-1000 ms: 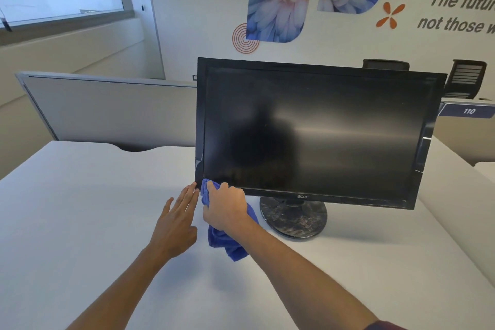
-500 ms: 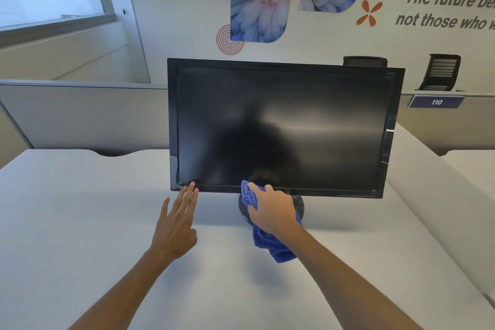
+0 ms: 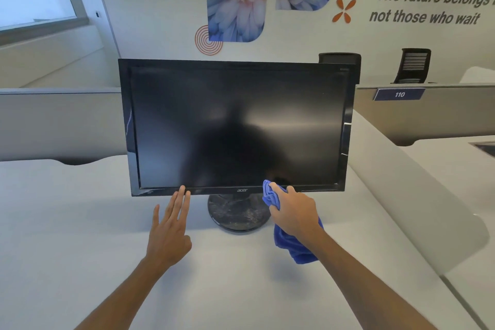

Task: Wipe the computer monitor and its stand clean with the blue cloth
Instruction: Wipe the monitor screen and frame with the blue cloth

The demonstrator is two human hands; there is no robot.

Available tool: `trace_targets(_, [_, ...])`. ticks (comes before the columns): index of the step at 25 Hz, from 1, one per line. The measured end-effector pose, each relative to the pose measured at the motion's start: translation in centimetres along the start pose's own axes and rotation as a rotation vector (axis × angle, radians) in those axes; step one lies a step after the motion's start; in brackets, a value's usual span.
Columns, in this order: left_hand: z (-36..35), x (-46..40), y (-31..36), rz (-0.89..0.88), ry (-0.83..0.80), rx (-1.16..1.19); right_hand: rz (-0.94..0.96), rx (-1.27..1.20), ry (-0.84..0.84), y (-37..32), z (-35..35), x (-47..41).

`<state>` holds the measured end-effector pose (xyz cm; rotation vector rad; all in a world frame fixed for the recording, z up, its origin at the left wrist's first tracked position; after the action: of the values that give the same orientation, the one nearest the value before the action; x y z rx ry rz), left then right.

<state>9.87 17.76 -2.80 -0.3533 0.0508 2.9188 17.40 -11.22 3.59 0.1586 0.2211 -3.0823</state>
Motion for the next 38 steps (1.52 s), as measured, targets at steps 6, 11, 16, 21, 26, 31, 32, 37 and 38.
trace_targets(6, [-0.2,-0.2,0.4,0.013,0.019,0.008,-0.107,0.035,0.029,7.1,0.6,-0.6])
trace_targets(11, [-0.4,-0.3,0.7,0.023,0.028,0.009,-0.196,0.086,0.079,12.1,1.5,-0.6])
trace_targets(16, [-0.5,-0.3,1.1,0.036,0.041,0.013,-0.291,0.12,0.096,15.2,1.5,-0.4])
trace_targets(21, [-0.2,-0.2,1.4,0.045,0.024,0.025,-0.352,0.092,0.1,14.3,0.5,0.1])
trace_targets(26, [0.6,-0.3,0.6,0.056,-0.026,-0.022,-0.426,0.042,0.145,13.6,0.2,1.2])
trace_targets(31, [2.4,-0.8,0.5,0.085,0.01,0.006,-0.455,-0.246,0.3,13.2,2.1,2.3])
trace_targets(32, [3.0,-1.1,0.3,0.078,0.034,0.0,-0.424,-0.359,0.34,12.7,3.0,2.2])
trace_targets(37, [6.6,-2.9,-0.9,0.055,0.14,-0.035,-0.334,-1.009,0.283,8.0,8.7,-0.1])
trace_targets(38, [7.6,-3.4,-1.4,0.057,0.174,-0.038,-0.364,-1.221,0.196,6.7,9.5,-1.2])
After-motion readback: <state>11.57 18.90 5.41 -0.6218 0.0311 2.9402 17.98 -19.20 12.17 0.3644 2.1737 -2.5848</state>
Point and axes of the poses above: each hand's wrist, its own x-axis away from the middle knuckle, its own z-axis out of the back of the hand, y = z × x, the point moved 5 cm from there along -x, towards the middle knuckle, and after that the axes turned 12 degrees about -z, right-handed, at the moved point
